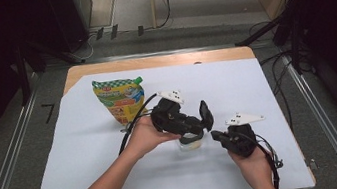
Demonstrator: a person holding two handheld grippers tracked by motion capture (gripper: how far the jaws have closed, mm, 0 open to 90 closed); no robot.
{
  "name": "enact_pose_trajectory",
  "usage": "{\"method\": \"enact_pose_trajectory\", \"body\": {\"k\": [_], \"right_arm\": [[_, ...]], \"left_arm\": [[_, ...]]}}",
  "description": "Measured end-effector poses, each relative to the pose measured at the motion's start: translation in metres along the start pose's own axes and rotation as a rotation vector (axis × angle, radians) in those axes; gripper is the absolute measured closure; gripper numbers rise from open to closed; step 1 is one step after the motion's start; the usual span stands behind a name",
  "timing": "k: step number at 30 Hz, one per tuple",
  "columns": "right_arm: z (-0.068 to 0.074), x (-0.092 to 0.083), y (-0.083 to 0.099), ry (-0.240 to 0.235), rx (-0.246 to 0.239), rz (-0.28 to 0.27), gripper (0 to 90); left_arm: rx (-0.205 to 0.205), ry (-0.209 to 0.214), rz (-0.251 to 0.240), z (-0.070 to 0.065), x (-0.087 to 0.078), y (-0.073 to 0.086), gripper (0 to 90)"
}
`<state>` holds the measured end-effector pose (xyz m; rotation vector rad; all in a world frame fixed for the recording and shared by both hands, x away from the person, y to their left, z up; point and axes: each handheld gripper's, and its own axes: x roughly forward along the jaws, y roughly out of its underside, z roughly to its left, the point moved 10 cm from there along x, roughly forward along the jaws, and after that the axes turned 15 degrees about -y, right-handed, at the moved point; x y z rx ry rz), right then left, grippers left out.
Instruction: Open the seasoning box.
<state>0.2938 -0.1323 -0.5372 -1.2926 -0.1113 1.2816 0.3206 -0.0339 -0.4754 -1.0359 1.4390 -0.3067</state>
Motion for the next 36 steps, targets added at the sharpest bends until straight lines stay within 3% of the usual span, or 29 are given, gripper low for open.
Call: {"method": "enact_pose_trajectory", "body": {"k": [1,3,7,10,13,16,27,33,34,36], "right_arm": [[0.011,0.0,0.003,-0.005,-0.03,0.011,90.0],[0.017,0.0,0.004,-0.016,-0.033,0.014,89.8],[0.04,0.008,0.006,-0.085,-0.058,0.024,90.0],[0.046,0.014,0.007,-0.1,-0.074,0.036,90.0],[0.05,0.024,0.008,-0.118,-0.084,0.054,90.0],[0.054,0.035,0.008,-0.128,-0.094,0.062,90.0],[0.056,0.048,0.005,-0.126,-0.107,0.06,90.0],[0.063,0.052,0.002,-0.151,-0.105,0.054,88.4],[0.069,0.054,0.002,-0.181,-0.117,0.052,84.6],[0.072,0.055,0.002,-0.193,-0.127,0.053,81.5]], "left_arm": [[-0.029,-0.002,-0.008,0.003,-0.003,0.0,53.6],[-0.047,0.004,-0.029,0.006,-0.007,-0.001,52.6],[-0.05,-0.014,-0.037,0.011,-0.016,0.002,45.7],[-0.049,-0.018,-0.034,0.014,-0.021,0.007,43.1],[-0.049,-0.051,-0.021,0.019,-0.024,0.012,40.5],[-0.084,-0.038,-0.034,0.023,-0.033,0.015,45.2],[-0.067,-0.098,-0.074,0.042,-0.059,0.028,56.1],[-0.121,-0.102,-0.039,0.053,-0.072,0.04,49.1],[-0.12,-0.111,-0.046,0.055,-0.074,0.042,48.0],[-0.106,-0.126,-0.054,0.058,-0.08,0.044,48.0]]}}
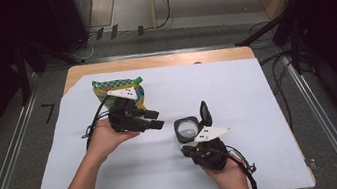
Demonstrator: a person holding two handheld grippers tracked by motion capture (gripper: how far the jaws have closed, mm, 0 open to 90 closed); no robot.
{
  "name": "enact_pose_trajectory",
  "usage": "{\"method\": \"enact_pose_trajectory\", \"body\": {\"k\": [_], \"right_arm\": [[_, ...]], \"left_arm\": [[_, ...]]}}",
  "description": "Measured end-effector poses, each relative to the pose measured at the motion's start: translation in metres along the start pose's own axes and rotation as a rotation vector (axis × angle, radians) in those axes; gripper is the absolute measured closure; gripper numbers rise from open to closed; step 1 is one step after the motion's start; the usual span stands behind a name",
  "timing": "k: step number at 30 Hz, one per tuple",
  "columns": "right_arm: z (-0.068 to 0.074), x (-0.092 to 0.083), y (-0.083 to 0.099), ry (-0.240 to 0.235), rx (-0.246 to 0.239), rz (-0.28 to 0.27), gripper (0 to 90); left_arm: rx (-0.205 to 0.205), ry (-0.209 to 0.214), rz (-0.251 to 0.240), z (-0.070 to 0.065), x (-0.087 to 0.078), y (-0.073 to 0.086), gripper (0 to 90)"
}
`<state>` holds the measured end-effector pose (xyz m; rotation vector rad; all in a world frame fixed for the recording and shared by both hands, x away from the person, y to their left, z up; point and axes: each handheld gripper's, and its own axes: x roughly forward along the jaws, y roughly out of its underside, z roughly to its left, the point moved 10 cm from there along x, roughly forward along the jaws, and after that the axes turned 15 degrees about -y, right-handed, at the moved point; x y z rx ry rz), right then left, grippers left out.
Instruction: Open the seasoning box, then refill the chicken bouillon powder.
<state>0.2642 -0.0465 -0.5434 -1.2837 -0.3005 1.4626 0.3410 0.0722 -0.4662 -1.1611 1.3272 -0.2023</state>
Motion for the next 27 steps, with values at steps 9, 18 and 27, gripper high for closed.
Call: {"method": "enact_pose_trajectory", "body": {"k": [9,18,27], "right_arm": [[0.033,0.021,-0.002,-0.145,-0.082,-0.001,56.2],[0.034,0.026,-0.003,-0.166,-0.086,0.0,48.8],[0.037,0.031,-0.003,-0.172,-0.095,0.032,49.1]], "left_arm": [[-0.007,-0.054,-0.019,0.016,-0.02,0.006,43.4],[-0.03,-0.092,-0.021,0.031,-0.034,0.014,42.8],[-0.038,-0.123,-0.012,0.045,-0.044,0.024,42.1]]}}
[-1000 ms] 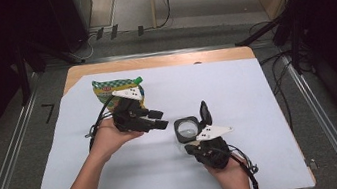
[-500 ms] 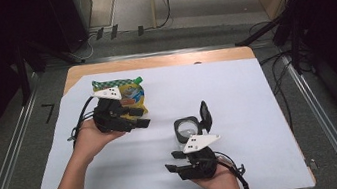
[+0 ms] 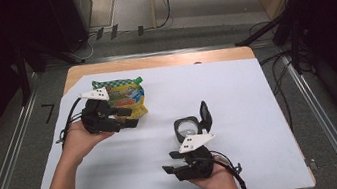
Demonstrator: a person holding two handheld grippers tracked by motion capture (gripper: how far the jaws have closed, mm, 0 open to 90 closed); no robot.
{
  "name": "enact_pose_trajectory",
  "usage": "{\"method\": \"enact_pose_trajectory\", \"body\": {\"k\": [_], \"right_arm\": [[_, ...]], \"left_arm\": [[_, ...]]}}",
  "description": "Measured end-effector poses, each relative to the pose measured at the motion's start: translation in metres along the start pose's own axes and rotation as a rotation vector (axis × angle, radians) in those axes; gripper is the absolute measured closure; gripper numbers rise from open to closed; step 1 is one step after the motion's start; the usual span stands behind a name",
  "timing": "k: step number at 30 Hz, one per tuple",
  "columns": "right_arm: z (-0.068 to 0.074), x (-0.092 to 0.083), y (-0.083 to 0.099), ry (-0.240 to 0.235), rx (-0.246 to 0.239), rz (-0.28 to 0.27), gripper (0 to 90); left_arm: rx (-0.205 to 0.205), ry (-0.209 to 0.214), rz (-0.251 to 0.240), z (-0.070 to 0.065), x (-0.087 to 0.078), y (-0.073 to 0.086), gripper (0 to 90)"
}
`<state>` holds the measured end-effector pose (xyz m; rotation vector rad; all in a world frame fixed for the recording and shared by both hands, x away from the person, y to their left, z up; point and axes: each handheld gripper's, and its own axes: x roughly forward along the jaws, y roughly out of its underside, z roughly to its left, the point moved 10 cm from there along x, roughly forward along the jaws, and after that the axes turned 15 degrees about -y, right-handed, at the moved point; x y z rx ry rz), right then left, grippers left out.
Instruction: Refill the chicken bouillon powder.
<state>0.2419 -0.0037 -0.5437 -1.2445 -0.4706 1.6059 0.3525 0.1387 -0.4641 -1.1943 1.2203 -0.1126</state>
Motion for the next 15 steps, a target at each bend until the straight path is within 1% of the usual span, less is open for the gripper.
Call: {"method": "enact_pose_trajectory", "body": {"k": [1,2,3,5,9,10,11,12,13,14,15], "right_arm": [[0.0,0.0,0.0,0.0,0.0,0.0,49.1],[0.0,0.001,0.001,-0.001,-0.001,0.004,49.0],[0.0,0.001,0.001,-0.001,-0.001,0.004,49.0],[0.0,0.002,0.002,-0.001,-0.001,0.009,49.0],[-0.001,0.002,0.002,-0.002,0.004,0.011,49.0],[-0.001,0.003,0.003,-0.002,0.005,0.016,48.9],[-0.001,0.003,0.003,-0.002,0.005,0.016,48.9],[-0.001,0.003,0.004,-0.002,0.005,0.017,48.8],[-0.001,0.003,0.004,0.0,0.003,0.021,48.6],[0.0,0.003,0.004,0.0,0.004,0.02,48.5],[-0.001,0.003,0.004,0.001,0.004,0.017,48.4]], "left_arm": [[0.0,0.0,0.0,0.0,0.0,0.0,42.2],[-0.011,-0.005,0.001,0.005,-0.003,0.002,42.1],[-0.011,-0.005,0.001,0.005,-0.003,0.002,42.1],[-0.024,-0.018,-0.002,0.011,-0.006,0.004,42.2],[-0.034,-0.041,-0.002,0.022,-0.013,0.009,42.1],[-0.039,-0.05,-0.003,0.027,-0.015,0.01,42.1],[-0.039,-0.05,-0.003,0.027,-0.015,0.01,42.1],[-0.041,-0.057,-0.001,0.03,-0.016,0.012,42.1],[-0.051,-0.061,0.005,0.035,-0.017,0.014,42.2],[-0.051,-0.061,0.005,0.035,-0.017,0.014,42.3],[-0.055,-0.068,0.007,0.038,-0.018,0.015,42.3]]}}
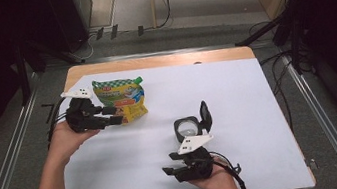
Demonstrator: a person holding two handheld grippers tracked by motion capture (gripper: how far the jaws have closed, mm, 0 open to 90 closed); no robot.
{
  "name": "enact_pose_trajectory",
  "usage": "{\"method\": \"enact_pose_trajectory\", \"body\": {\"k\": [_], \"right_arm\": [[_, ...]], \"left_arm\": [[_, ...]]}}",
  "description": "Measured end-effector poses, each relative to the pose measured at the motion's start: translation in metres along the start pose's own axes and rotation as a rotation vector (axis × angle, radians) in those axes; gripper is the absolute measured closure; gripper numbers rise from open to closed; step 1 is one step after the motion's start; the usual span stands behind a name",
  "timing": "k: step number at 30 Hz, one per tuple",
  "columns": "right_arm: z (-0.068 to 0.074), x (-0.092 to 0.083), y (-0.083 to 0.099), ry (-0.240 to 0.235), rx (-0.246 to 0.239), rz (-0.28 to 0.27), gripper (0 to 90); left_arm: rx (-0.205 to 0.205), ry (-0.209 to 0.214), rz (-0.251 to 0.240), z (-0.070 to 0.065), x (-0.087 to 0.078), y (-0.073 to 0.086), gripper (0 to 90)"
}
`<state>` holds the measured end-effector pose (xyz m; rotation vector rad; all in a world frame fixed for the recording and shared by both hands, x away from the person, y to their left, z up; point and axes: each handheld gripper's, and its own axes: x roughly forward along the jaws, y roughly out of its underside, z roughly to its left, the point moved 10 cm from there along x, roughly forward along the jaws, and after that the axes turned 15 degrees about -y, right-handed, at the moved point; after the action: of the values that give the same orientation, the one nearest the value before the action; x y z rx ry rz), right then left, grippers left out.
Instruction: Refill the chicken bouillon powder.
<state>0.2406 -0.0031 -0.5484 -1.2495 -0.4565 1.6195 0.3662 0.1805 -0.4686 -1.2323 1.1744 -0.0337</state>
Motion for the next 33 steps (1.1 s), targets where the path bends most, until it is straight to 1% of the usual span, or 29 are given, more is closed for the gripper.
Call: {"method": "enact_pose_trajectory", "body": {"k": [4,5,6,8,10,11,12,13,14,15,16,17,19,20,22,23,24,25,27,29,30,32,33], "right_arm": [[0.0,-0.001,-0.001,0.003,0.005,-0.011,47.9],[0.0,-0.001,-0.001,0.005,0.005,-0.011,47.8],[0.0,-0.001,-0.001,0.005,0.005,-0.008,47.7],[-0.001,-0.001,-0.001,0.005,0.004,-0.007,47.7],[0.0,0.001,0.0,0.005,0.004,0.002,47.5],[0.0,0.001,0.001,0.004,0.002,0.004,47.5],[0.0,0.001,0.001,0.004,0.002,0.004,47.5],[0.001,0.002,0.001,0.0,0.001,0.006,47.6],[0.001,0.002,0.001,0.0,0.0,0.007,47.6],[0.001,0.003,0.001,-0.002,0.001,0.008,47.7],[0.001,0.003,0.001,-0.002,0.001,0.008,47.7],[0.001,0.003,0.002,-0.003,0.001,0.011,47.8],[0.001,0.003,0.002,-0.003,0.0,0.011,47.8],[0.001,0.004,0.001,-0.006,0.0,0.009,47.9],[0.001,0.005,0.0,-0.008,0.003,0.007,48.1],[0.0,0.006,-0.001,-0.011,-0.001,0.006,48.1],[0.0,0.007,-0.004,-0.012,-0.003,0.004,48.1],[0.0,0.008,-0.005,-0.015,-0.003,0.002,48.1],[0.001,0.009,-0.007,-0.022,0.0,-0.004,48.1],[0.004,0.012,-0.014,-0.067,0.024,-0.028,48.3],[0.005,0.012,-0.022,-0.072,0.014,-0.036,48.5],[0.004,0.012,-0.025,-0.067,0.008,-0.036,48.5],[0.003,0.012,-0.029,-0.063,0.001,-0.037,48.6]], "left_arm": [[-0.002,-0.021,0.001,0.008,-0.004,0.003,42.2],[-0.012,-0.027,-0.002,0.013,-0.007,0.004,42.2],[-0.012,-0.027,-0.002,0.013,-0.007,0.004,42.1],[-0.021,-0.037,-0.012,0.02,-0.01,0.005,42.2],[-0.02,-0.048,-0.02,0.027,-0.012,0.006,42.5],[-0.024,-0.061,-0.018,0.036,-0.014,0.007,42.6],[-0.024,-0.061,-0.018,0.036,-0.014,0.007,42.5],[-0.038,-0.072,-0.027,0.046,-0.014,0.007,42.5],[-0.038,-0.072,-0.027,0.046,-0.014,0.007,42.2],[-0.043,-0.08,-0.025,0.051,-0.014,0.007,41.8],[-0.046,-0.081,-0.023,0.053,-0.014,0.008,41.8],[-0.051,-0.081,-0.013,0.058,-0.014,0.011,40.0],[-0.059,-0.075,-0.005,0.06,-0.013,0.012,38.7],[-0.052,-0.084,0.0,0.062,-0.011,0.012,37.4],[-0.042,-0.083,0.005,0.065,-0.007,0.009,37.0],[-0.044,-0.081,-0.006,0.065,-0.005,0.005,37.0],[-0.04,-0.059,-0.023,0.062,-0.003,-0.003,37.0],[-0.04,-0.059,-0.023,0.062,-0.003,-0.003,36.9],[-0.001,-0.052,-0.032,0.058,0.0,-0.009,36.8],[0.006,-0.043,-0.043,0.055,0.003,-0.013,36.1],[0.012,-0.041,-0.042,0.054,0.005,-0.016,36.3],[0.017,-0.039,-0.04,0.054,0.007,-0.018,37.8],[0.024,-0.031,-0.044,0.053,0.01,-0.019,37.8]]}}
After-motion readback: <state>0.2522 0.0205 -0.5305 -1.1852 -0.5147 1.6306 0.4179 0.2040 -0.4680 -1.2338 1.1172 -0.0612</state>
